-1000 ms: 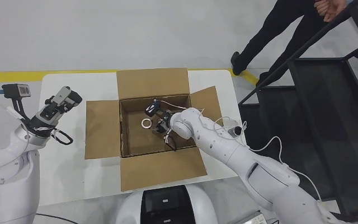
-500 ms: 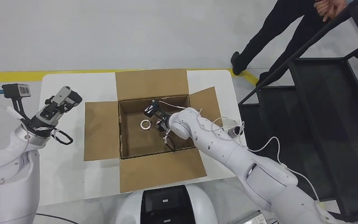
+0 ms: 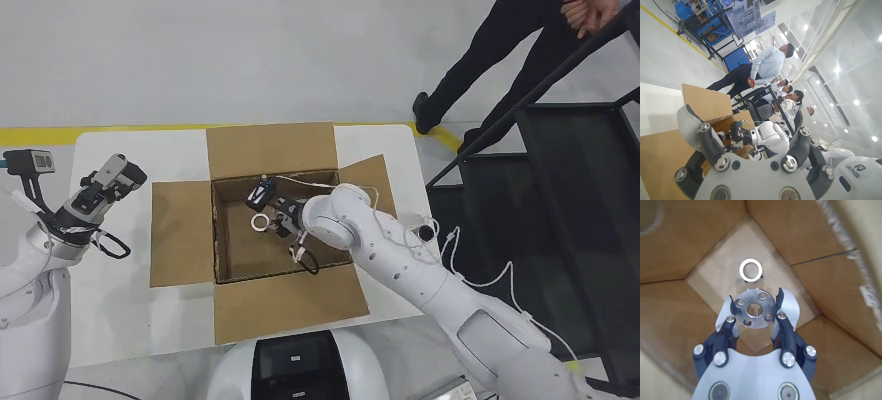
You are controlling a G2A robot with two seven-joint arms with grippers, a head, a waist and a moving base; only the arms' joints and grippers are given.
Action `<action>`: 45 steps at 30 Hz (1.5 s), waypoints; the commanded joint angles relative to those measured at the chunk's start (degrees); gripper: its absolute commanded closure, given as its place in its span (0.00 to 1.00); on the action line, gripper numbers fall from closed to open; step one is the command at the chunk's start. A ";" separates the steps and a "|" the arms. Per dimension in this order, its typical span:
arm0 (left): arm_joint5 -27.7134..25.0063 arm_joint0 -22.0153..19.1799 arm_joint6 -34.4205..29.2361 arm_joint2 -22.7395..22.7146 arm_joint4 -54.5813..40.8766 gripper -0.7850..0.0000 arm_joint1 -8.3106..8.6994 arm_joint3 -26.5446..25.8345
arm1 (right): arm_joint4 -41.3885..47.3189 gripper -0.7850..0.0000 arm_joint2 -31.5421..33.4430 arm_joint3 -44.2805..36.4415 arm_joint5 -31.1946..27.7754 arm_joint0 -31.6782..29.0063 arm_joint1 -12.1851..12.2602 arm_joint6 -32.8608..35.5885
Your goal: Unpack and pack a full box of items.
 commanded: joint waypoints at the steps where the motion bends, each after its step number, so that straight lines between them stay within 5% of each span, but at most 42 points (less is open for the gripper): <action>1: 0.00 0.00 0.00 0.00 0.00 0.00 0.00 0.00 | -0.13 1.00 4.82 -7.03 -1.03 -2.79 1.52 3.02; 12: 0.00 0.00 0.00 0.00 0.00 0.00 0.00 0.00 | 1.41 1.00 26.25 -31.10 -4.00 -16.47 6.50 12.49; 28: 0.00 0.00 0.00 0.00 0.00 0.00 0.00 0.00 | 4.39 1.00 49.75 -41.01 0.78 -31.15 9.29 13.71; 45: 0.00 0.00 0.00 0.00 0.00 0.00 0.00 0.00 | 7.68 1.00 52.14 -34.58 1.33 -41.31 9.84 7.13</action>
